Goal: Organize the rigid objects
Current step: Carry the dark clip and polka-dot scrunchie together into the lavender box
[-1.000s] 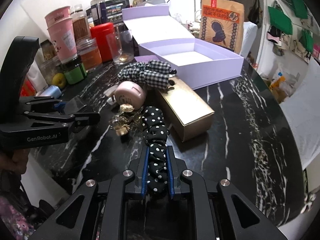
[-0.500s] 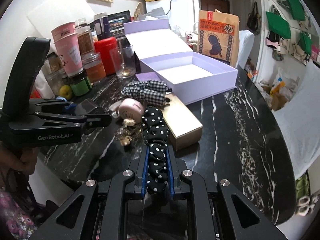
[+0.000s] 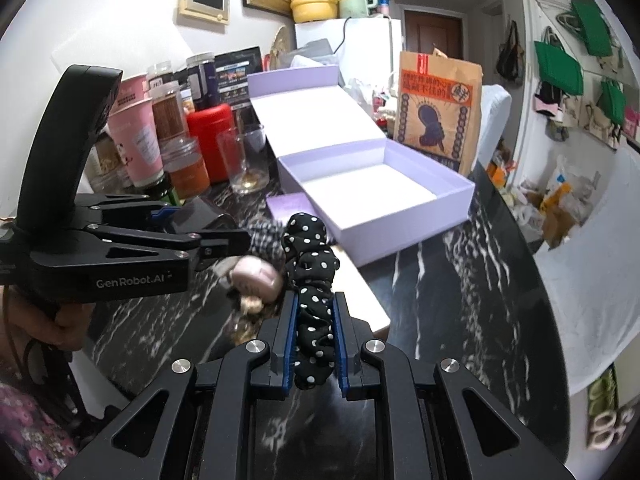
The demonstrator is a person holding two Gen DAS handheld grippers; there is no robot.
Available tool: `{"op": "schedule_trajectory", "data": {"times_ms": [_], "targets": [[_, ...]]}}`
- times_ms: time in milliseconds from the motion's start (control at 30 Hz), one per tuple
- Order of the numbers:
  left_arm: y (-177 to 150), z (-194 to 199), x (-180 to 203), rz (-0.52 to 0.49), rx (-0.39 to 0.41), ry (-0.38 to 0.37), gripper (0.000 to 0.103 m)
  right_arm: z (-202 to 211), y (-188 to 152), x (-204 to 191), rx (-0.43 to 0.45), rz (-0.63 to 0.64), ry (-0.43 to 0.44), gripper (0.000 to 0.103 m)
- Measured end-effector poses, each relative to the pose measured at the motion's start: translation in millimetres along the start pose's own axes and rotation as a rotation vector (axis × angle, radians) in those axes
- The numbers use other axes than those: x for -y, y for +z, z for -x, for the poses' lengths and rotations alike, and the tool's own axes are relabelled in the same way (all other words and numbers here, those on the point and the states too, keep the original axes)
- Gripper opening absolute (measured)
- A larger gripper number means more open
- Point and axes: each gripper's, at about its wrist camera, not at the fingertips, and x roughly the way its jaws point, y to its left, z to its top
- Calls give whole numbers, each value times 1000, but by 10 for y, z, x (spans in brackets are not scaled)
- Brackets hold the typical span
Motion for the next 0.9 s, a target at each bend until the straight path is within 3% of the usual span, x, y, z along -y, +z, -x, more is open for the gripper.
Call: {"op": "schedule_trajectory", "data": {"times_ms": [900], "targets": [[968,-327,-248,-37,78,38,43,-385,842,318,66,26,6,16]]}}
